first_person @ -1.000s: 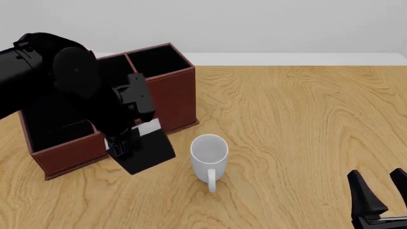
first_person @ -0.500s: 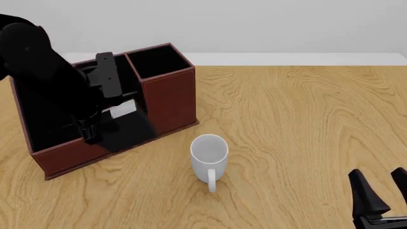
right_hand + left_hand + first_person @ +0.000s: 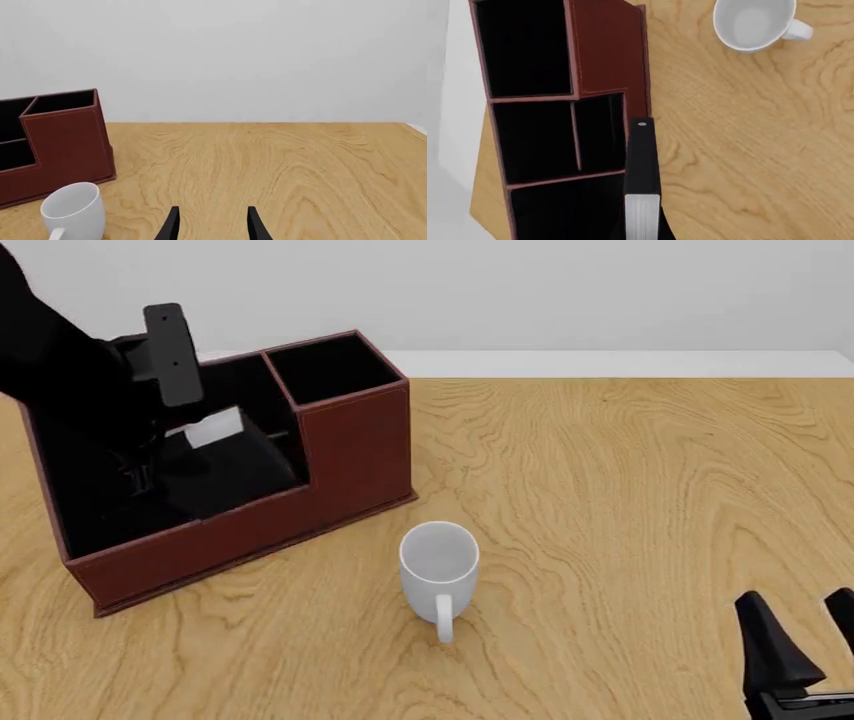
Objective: Pick up the book and place it in the front compartment of the caddy.
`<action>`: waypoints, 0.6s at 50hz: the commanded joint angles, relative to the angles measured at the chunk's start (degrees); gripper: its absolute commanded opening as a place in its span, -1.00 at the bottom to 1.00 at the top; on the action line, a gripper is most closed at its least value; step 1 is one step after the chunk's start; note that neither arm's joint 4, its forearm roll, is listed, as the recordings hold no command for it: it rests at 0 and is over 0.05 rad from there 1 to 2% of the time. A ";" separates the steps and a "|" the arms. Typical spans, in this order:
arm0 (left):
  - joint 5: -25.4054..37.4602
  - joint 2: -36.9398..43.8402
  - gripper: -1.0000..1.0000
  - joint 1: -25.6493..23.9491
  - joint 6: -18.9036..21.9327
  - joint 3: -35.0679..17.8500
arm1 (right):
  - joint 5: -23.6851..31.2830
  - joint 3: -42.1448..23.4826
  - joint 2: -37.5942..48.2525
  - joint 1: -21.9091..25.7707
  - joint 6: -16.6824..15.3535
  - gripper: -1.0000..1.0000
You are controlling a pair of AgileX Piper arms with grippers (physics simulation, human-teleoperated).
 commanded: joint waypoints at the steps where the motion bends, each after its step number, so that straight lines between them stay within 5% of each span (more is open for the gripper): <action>1: 0.00 0.36 -1.00 3.21 4.89 -4.32 | -0.04 -0.06 -0.01 -0.14 0.07 1.00; 9: 0.00 1.67 -1.00 6.23 8.72 -7.21 | -0.13 -0.05 0.00 -0.03 -0.03 1.00; 30: 0.00 8.97 -1.00 6.56 9.15 -18.08 | -0.28 0.19 0.00 -0.31 -0.31 1.00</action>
